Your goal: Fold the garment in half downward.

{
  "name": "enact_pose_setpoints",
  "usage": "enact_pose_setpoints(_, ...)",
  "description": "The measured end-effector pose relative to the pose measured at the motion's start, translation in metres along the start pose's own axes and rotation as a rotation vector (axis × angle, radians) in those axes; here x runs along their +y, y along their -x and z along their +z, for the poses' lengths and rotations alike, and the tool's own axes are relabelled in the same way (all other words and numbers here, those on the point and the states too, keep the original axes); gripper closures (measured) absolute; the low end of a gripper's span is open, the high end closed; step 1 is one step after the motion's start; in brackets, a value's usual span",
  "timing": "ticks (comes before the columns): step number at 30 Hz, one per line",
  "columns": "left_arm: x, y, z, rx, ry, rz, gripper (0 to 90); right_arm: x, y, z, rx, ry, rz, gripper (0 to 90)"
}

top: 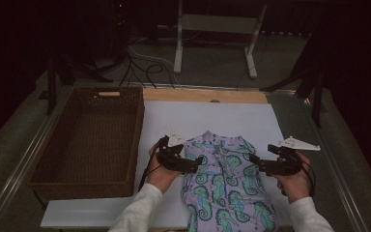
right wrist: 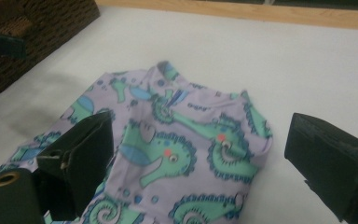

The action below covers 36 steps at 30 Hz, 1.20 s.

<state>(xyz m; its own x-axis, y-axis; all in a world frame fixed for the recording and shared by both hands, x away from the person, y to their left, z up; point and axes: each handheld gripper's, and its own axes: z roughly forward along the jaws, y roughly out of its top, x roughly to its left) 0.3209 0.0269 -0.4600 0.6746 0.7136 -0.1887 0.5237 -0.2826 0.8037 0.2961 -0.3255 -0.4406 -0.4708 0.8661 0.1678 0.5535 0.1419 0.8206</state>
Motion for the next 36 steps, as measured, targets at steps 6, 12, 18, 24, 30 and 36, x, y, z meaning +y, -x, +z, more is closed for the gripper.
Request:
enact_pose_setpoints(6,0.008,-0.008,0.01,0.01,0.026,0.024,0.0,0.011,0.009,0.01,-0.016,0.033,0.017,8.2)
enact_pose_setpoints(12,0.012,-0.013,0.017,0.006,0.044,0.016,0.0,0.017,0.018,0.024,-0.033,0.035,0.023,8.2)
enact_pose_setpoints(18,0.015,-0.022,0.028,0.03,0.046,0.025,0.0,0.014,0.03,0.044,-0.04,0.016,0.041,8.2)
enact_pose_setpoints(24,0.016,-0.029,0.037,0.041,0.043,0.021,0.1,0.008,0.037,0.062,-0.043,-0.028,0.05,8.2)
enact_pose_setpoints(30,0.012,-0.034,0.044,0.038,0.023,0.012,0.0,-0.001,0.043,0.079,-0.048,-0.087,0.069,8.2)
enact_pose_setpoints(36,0.009,-0.037,0.051,0.043,-0.001,0.022,0.1,-0.008,0.047,0.084,-0.064,-0.1,0.089,8.2)
